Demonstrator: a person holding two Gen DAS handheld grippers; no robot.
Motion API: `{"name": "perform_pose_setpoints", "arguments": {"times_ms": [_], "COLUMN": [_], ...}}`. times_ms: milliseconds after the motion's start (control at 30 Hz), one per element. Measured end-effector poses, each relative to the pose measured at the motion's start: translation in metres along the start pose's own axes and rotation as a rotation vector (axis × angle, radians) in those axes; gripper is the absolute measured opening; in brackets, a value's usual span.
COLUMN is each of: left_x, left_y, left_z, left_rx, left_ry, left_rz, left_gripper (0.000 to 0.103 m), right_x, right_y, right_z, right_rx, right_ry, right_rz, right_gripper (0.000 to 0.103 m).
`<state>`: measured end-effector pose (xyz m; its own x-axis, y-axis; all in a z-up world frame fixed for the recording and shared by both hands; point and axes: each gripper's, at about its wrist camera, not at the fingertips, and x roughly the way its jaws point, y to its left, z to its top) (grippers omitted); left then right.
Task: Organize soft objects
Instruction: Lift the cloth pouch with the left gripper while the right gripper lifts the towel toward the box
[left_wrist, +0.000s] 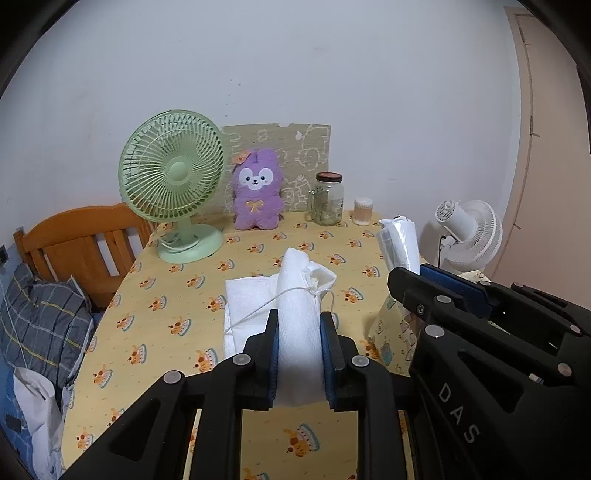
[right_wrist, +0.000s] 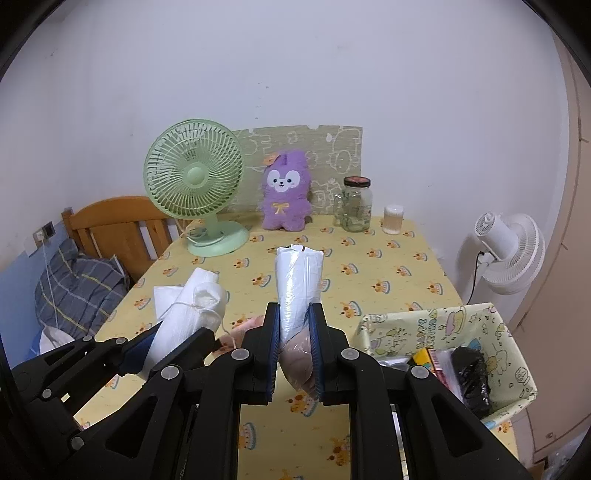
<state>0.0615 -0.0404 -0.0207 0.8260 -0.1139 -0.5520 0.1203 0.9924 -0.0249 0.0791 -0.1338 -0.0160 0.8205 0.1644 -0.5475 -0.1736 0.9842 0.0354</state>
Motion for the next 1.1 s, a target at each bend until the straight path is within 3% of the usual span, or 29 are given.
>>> {"name": "perform_pose_setpoints", "arguments": {"times_ms": [1100], "left_x": [0.033], "left_y": [-0.097], "left_z": [0.009], "left_rx": [0.112], "left_ry": [0.009], "left_rz": [-0.126], "left_gripper": [0.018], "right_x": [-0.01], "right_y": [-0.099], "right_z": [-0.011], "right_rx": [0.045], "right_ry": [-0.019], "right_rz": [-0.115], "right_gripper": [0.018]}}
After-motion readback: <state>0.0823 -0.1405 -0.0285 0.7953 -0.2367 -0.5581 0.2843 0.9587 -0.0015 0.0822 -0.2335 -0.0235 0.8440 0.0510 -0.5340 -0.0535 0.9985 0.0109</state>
